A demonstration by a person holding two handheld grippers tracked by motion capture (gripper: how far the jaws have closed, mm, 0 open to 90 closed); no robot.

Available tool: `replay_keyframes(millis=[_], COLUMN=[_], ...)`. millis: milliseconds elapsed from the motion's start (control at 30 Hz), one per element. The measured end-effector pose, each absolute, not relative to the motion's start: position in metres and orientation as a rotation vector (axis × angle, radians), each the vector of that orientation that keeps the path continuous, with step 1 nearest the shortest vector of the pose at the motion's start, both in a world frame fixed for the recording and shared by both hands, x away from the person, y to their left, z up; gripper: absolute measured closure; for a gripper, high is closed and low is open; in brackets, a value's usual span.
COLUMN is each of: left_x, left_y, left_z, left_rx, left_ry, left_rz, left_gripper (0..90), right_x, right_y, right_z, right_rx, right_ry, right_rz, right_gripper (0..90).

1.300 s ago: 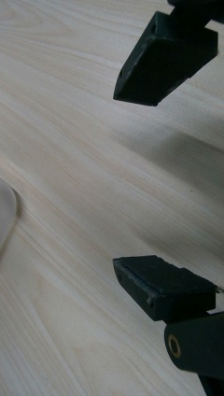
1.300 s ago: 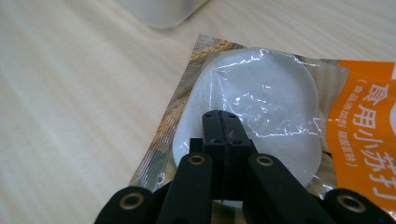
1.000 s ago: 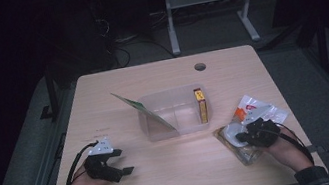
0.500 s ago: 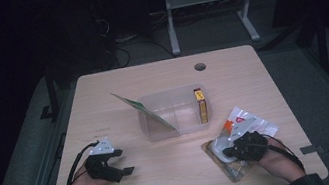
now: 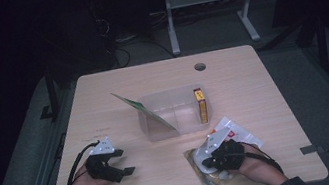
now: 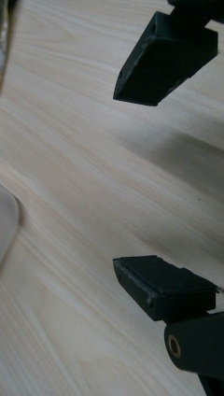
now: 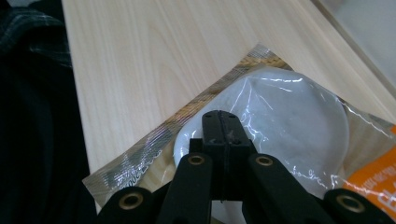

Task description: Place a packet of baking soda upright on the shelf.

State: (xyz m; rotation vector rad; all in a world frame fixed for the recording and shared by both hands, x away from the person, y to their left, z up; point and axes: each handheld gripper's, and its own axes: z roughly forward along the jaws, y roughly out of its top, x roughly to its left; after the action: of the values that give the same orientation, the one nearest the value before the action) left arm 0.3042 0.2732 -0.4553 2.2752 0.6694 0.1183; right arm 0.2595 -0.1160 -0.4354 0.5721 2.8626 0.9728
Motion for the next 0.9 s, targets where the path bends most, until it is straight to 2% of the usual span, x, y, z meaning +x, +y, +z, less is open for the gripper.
replay_keyframes(millis=[333, 600, 833, 900], left_x=[0.303, 0.299, 0.291, 0.289], left_y=[0.272, 0.262, 0.244, 0.236], left_z=[-0.453, -0.449, -0.441, -0.440], left_rx=[2.266, 2.260, 2.236, 2.234], left_ry=[0.651, 0.608, 0.557, 0.538], left_rz=[0.109, 0.087, 0.045, 0.028], left_gripper=[15.8, 15.8, 15.7, 15.6], right_x=[0.256, 0.255, 0.255, 0.254], right_y=[-0.088, -0.111, -0.147, -0.157], right_z=[-0.437, -0.426, -0.421, -0.420], right_rx=[0.431, 0.577, 0.799, 0.836], right_ry=[2.894, 2.786, 2.632, 2.598], right_rz=[1.011, 1.186, 1.206, 1.202], right_gripper=[90.0, 88.7, 58.0, 52.8])
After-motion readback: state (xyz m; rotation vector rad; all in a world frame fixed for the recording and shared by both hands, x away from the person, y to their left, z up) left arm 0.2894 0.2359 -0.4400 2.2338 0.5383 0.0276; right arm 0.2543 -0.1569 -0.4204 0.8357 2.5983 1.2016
